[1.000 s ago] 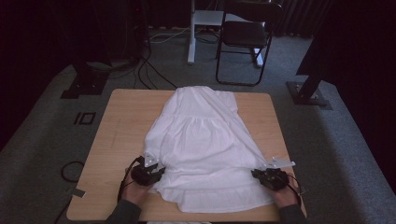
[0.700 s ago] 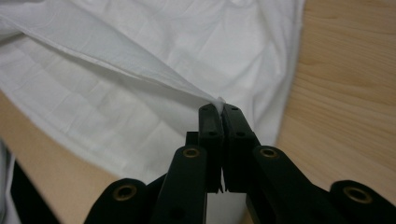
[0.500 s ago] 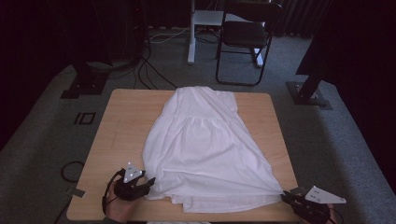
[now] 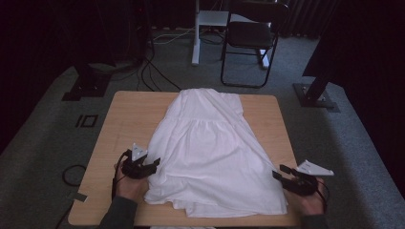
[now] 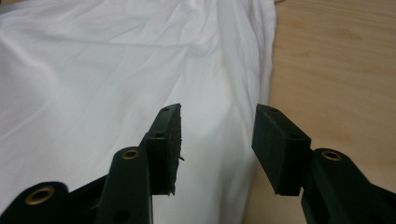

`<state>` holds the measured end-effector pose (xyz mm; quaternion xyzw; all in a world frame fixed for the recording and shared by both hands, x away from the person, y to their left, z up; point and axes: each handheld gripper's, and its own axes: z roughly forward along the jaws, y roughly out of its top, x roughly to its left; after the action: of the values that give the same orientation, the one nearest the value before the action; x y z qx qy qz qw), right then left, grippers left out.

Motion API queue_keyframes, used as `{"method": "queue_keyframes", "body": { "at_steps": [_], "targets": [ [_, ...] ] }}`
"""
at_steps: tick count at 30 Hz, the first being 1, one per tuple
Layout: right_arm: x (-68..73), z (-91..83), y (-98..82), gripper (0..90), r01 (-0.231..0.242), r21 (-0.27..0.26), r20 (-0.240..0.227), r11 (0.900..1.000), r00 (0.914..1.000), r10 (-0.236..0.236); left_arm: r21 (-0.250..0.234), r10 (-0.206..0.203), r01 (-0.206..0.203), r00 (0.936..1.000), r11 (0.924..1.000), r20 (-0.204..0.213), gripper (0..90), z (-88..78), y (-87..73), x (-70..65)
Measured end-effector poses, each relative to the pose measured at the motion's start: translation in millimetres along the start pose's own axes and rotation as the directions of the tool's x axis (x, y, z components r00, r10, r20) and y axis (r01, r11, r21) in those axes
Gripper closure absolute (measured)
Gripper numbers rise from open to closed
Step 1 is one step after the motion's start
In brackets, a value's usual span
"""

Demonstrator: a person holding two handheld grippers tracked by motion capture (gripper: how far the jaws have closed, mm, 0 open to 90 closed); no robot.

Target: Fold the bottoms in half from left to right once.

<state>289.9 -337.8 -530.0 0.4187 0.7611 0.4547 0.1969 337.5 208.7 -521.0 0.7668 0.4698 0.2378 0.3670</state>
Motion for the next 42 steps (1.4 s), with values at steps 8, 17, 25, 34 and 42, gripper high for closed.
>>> {"method": "queue_keyframes", "body": {
  "at_steps": [8,17,25,34,42],
  "targets": [
    [-9.0,83.7,48.8,47.1,0.058,0.101,0.086,0.993,0.9941,-0.067,0.065,0.004,-0.003,0.9999,0.9979,-0.016,40.5,48.8,25.3,12.0],
    [-18.0,135.7,53.6,69.2,0.007,0.234,0.097,0.972,0.9948,-0.031,0.163,0.047,-0.047,0.9989,0.9856,0.004,86.6,61.7,18.5,19.5],
    [-5.6,102.7,31.5,85.4,-0.047,0.234,0.094,0.971,0.9953,0.026,0.178,0.15,-0.147,0.9886,0.973,-0.005,87.7,31.9,-5.1,-4.5],
    [22.4,45.3,-8.0,85.6,-0.075,0.244,0.055,0.967,0.9965,0.063,0.148,0.156,-0.157,0.9875,0.9763,0.024,87.5,-20.5,-51.9,-37.5],
    [52.9,15.2,-30.2,86.1,-0.085,0.252,0.048,0.964,0.996,0.076,0.142,0.094,-0.104,0.9926,0.9843,0.077,87.7,-50.1,-77.6,-47.6]
  ]
}}
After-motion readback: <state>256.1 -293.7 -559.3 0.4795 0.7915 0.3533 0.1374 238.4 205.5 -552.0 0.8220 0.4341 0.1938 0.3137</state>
